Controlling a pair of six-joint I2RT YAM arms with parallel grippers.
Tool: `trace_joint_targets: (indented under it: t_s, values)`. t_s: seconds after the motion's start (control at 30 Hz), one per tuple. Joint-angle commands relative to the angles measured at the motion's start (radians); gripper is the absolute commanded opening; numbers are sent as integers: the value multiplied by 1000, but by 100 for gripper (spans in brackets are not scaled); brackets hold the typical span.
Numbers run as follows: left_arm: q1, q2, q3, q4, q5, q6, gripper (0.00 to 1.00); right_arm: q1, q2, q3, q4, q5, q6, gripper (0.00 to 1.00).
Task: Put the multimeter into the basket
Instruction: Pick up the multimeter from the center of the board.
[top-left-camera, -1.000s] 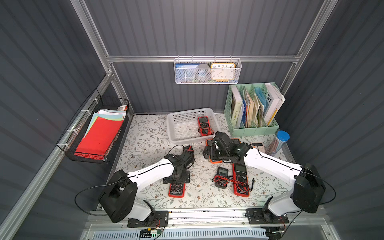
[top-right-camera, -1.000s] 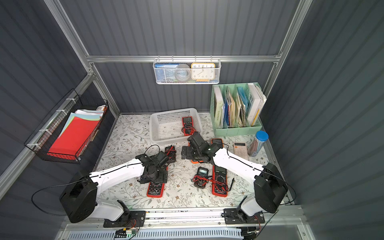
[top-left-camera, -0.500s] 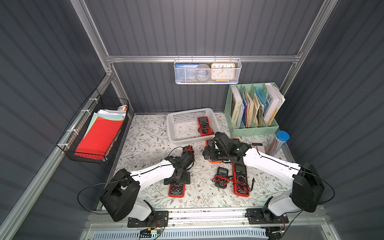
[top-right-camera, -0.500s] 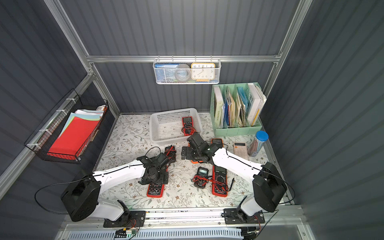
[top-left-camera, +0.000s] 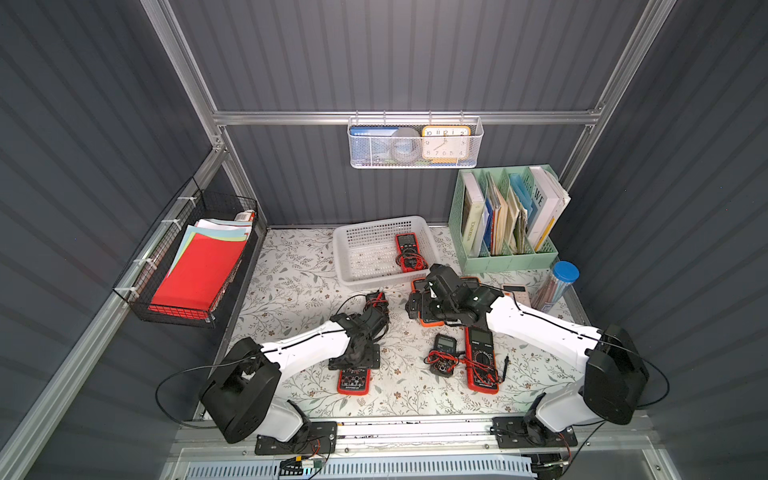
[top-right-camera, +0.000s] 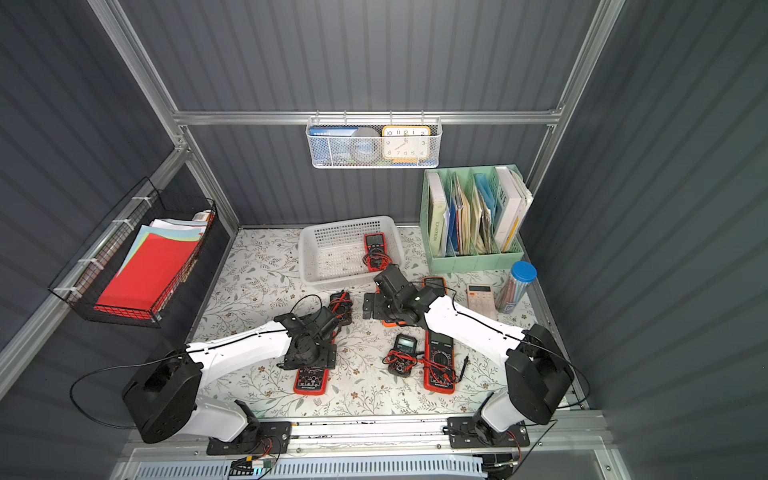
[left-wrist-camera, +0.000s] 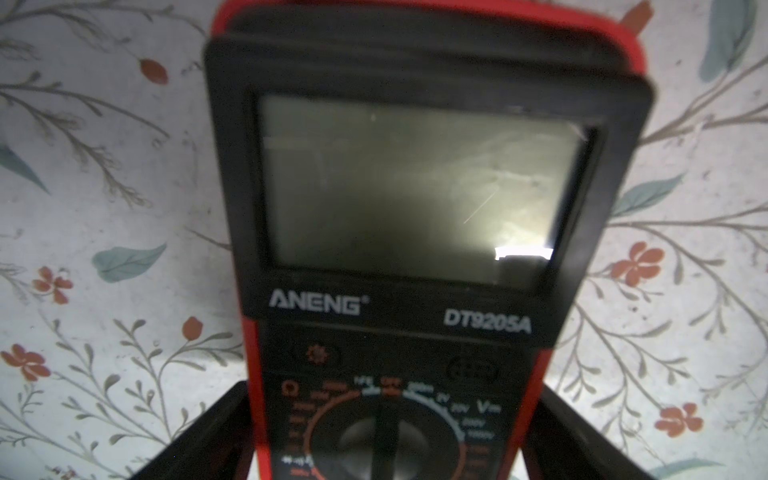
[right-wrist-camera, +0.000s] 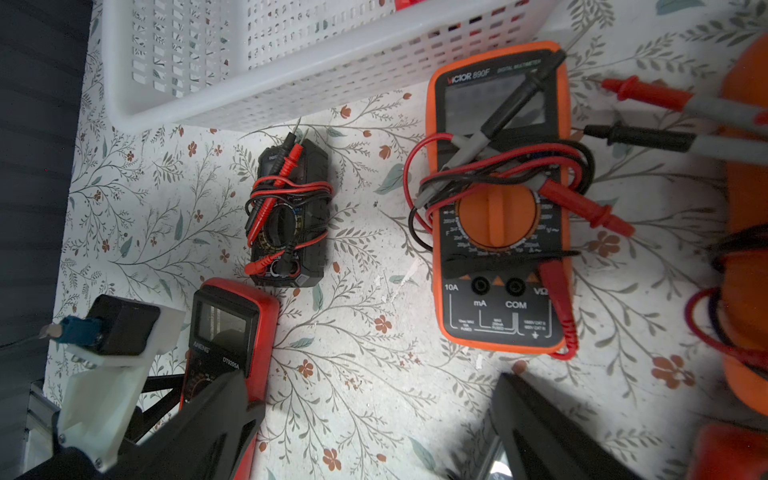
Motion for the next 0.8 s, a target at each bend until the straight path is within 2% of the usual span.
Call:
trace_joint_targets:
  t_s: [0.0, 0.17, 0.23, 0.3, 0.53, 0.77]
  values:
    - [4, 84, -83, 86, 21, -36, 70, 4, -22, 8, -10, 22, 6, 99]
    - [4, 22, -46, 37, 26, -36, 51, 3, -28, 4, -13, 24, 4, 99]
    - [4, -24, -14, -5, 14, -39, 49, 4, -28, 2, -13, 28, 6, 99]
    - [4, -72, 26, -49, -11, -41, 43, 3, -28, 2, -13, 29, 7, 99]
    - [4, -116, 183, -141, -73, -48, 42, 3, -31, 2, -11, 26, 11, 99]
    - [9, -46, 406, -189, -101, 11, 42, 0, -63, -4, -25, 42, 11, 99]
